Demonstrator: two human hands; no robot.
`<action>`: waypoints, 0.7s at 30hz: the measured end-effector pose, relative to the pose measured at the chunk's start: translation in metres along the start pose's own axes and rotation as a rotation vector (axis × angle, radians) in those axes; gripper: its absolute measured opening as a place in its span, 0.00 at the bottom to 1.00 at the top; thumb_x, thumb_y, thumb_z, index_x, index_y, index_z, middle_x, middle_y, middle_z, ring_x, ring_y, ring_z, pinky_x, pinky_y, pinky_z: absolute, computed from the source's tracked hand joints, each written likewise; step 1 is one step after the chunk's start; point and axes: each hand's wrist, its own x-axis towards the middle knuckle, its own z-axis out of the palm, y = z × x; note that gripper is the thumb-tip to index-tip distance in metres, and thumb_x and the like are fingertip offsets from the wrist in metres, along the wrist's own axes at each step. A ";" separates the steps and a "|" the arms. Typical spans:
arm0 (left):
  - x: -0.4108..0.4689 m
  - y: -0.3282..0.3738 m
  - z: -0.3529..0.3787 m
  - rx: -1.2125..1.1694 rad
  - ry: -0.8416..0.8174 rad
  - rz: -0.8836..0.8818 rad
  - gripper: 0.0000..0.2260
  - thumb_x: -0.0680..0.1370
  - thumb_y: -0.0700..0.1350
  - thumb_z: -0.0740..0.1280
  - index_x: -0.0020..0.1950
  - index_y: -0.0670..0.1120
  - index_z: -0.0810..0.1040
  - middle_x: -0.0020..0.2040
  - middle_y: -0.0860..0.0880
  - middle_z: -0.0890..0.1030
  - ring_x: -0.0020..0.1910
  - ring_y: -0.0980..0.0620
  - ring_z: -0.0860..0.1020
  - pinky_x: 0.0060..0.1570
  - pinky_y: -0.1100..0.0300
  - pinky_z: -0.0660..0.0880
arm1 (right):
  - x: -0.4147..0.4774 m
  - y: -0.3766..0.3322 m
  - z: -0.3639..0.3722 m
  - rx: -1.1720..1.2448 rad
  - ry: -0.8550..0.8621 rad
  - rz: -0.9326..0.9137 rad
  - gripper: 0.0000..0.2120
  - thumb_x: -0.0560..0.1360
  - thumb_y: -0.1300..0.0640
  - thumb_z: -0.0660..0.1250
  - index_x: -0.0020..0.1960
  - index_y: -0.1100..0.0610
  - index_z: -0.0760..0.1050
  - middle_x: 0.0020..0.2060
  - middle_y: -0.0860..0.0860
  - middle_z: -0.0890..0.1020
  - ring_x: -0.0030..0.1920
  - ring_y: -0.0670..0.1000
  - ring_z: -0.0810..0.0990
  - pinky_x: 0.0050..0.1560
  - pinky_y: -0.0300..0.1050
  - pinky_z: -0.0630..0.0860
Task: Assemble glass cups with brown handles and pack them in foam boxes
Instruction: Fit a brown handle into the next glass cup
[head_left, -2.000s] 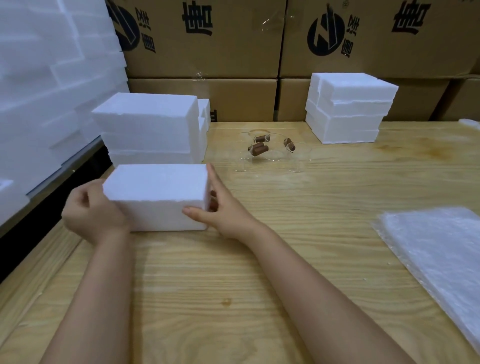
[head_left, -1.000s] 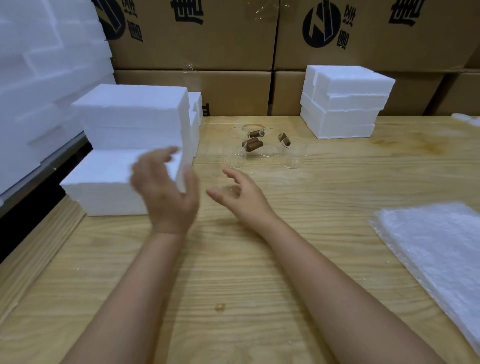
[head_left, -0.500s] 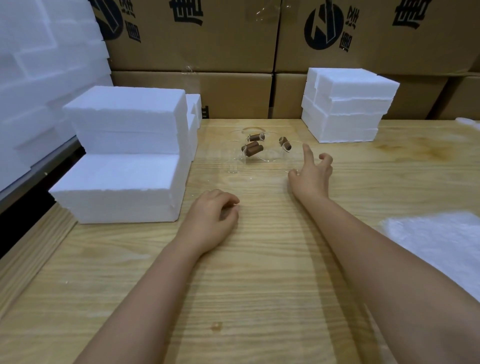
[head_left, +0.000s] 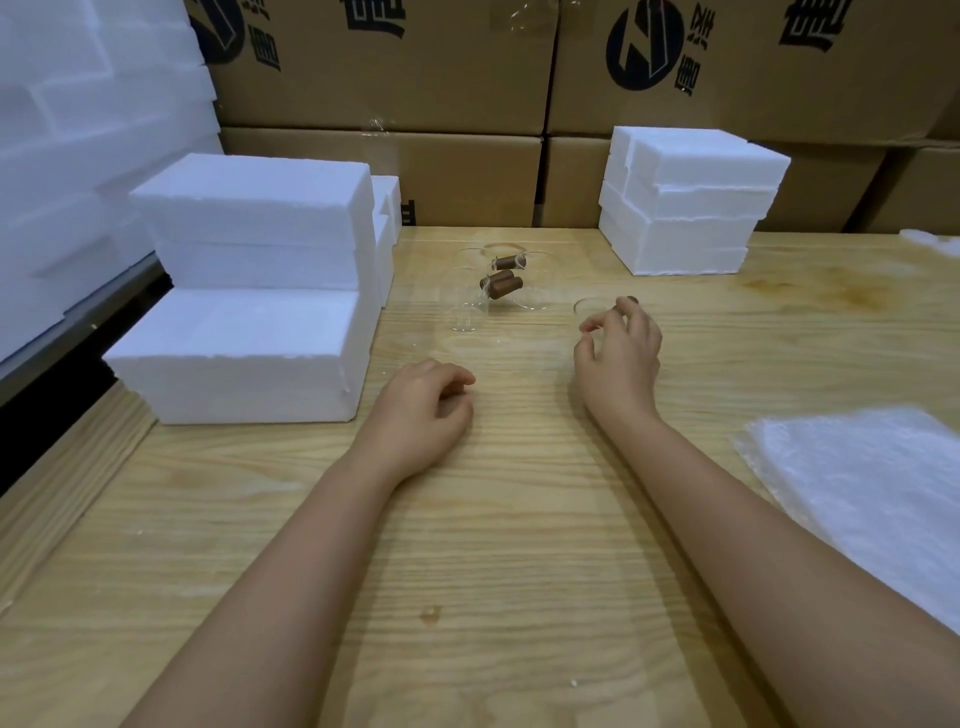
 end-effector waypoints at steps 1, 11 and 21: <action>0.000 0.000 0.000 0.001 -0.005 0.003 0.12 0.77 0.45 0.67 0.61 0.47 0.78 0.52 0.50 0.80 0.55 0.51 0.75 0.56 0.61 0.69 | -0.009 -0.003 -0.002 0.032 -0.003 -0.011 0.10 0.77 0.61 0.59 0.56 0.58 0.75 0.70 0.53 0.66 0.71 0.56 0.59 0.66 0.50 0.60; -0.004 0.001 0.004 0.079 -0.161 0.085 0.37 0.69 0.68 0.68 0.74 0.59 0.60 0.63 0.59 0.76 0.65 0.56 0.69 0.62 0.59 0.58 | -0.075 -0.035 -0.009 -0.017 -0.017 -0.270 0.09 0.77 0.57 0.65 0.53 0.60 0.79 0.57 0.58 0.75 0.57 0.59 0.69 0.58 0.47 0.66; -0.003 0.011 0.013 -0.003 -0.065 -0.013 0.40 0.67 0.64 0.69 0.74 0.51 0.61 0.54 0.61 0.71 0.64 0.54 0.71 0.63 0.56 0.58 | -0.081 -0.041 -0.013 0.035 0.076 -0.571 0.05 0.75 0.63 0.66 0.45 0.63 0.80 0.42 0.56 0.81 0.42 0.60 0.77 0.49 0.50 0.72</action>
